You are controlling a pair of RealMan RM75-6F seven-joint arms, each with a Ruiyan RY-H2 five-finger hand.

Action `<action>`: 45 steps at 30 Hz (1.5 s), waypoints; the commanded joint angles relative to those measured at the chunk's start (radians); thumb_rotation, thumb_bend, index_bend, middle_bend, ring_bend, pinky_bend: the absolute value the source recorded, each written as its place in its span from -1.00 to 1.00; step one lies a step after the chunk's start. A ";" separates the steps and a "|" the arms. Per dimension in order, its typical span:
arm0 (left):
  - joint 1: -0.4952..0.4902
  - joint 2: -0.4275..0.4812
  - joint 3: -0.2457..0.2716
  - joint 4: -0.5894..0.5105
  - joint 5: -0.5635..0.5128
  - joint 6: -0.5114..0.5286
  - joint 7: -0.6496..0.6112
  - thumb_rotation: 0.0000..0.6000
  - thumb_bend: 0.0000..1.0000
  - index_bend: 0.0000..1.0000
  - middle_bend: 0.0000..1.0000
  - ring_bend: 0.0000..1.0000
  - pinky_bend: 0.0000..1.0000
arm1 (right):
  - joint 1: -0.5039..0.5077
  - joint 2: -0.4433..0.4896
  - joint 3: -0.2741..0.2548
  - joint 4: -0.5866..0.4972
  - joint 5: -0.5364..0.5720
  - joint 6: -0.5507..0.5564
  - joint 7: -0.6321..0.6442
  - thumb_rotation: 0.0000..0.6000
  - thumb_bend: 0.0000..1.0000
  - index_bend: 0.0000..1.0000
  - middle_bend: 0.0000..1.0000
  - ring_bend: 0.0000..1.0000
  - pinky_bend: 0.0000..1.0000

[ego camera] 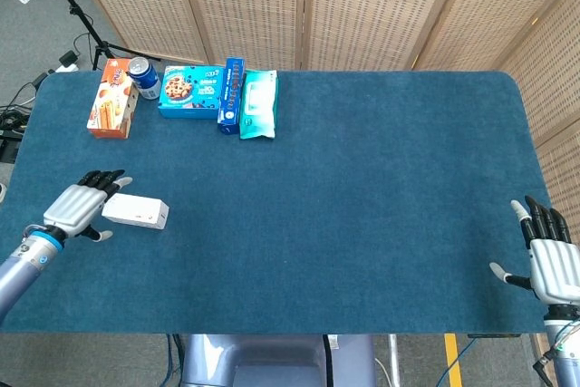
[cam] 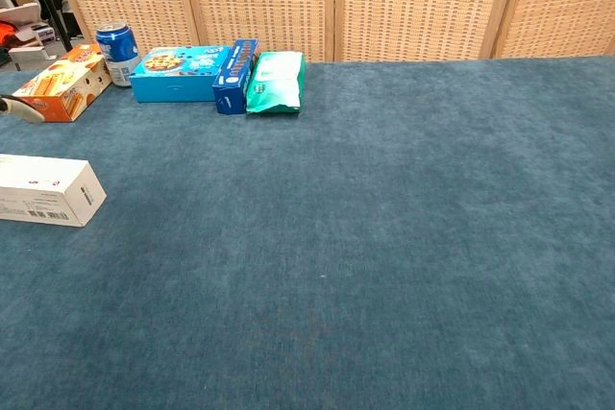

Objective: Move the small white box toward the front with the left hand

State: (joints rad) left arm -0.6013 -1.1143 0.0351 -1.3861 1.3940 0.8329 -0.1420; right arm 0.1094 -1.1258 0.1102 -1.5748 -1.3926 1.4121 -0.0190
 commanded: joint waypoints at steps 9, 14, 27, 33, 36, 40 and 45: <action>0.006 -0.187 -0.048 0.171 -0.059 0.012 0.020 1.00 -0.60 -0.92 -0.93 -0.96 -0.72 | 0.005 -0.002 0.000 0.006 0.006 -0.013 0.003 1.00 -1.00 -1.00 -1.00 -1.00 -1.00; 0.007 -0.221 -0.064 0.206 -0.060 0.036 0.026 1.00 -0.29 -0.24 -0.40 -0.48 -0.31 | 0.007 -0.003 0.000 0.007 0.010 -0.018 0.000 1.00 -1.00 -1.00 -1.00 -1.00 -1.00; 0.016 -0.117 -0.028 0.149 0.022 0.044 -0.060 1.00 -0.08 -0.02 -0.27 -0.39 -0.24 | 0.009 -0.002 -0.001 0.005 0.013 -0.024 -0.001 1.00 -1.00 -1.00 -1.00 -1.00 -1.00; -0.022 0.098 0.010 -0.051 0.084 -0.038 -0.175 1.00 0.03 0.04 -0.24 -0.36 -0.24 | 0.011 -0.005 -0.005 0.001 0.009 -0.025 -0.011 1.00 -1.00 -1.00 -1.00 -1.00 -1.00; -0.102 0.209 0.034 -0.158 0.093 -0.218 -0.271 1.00 0.13 0.07 -0.23 -0.36 -0.24 | 0.011 -0.006 -0.005 0.000 0.009 -0.024 -0.016 1.00 -1.00 -1.00 -1.00 -1.00 -1.00; -0.168 0.247 0.048 -0.188 0.090 -0.364 -0.305 1.00 0.15 0.08 -0.23 -0.36 -0.24 | 0.011 -0.006 -0.004 0.000 0.011 -0.024 -0.016 1.00 -1.00 -1.00 -1.00 -1.00 -1.00; -0.231 0.235 0.044 -0.188 0.058 -0.502 -0.329 1.00 0.15 0.12 -0.23 -0.36 -0.24 | 0.011 -0.005 -0.002 0.002 0.018 -0.026 -0.011 1.00 -1.00 -1.00 -1.00 -1.00 -1.00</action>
State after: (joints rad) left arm -0.7805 -0.8950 0.0706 -1.5525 1.4648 0.4011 -0.4395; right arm 0.1203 -1.1311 0.1088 -1.5729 -1.3747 1.3861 -0.0303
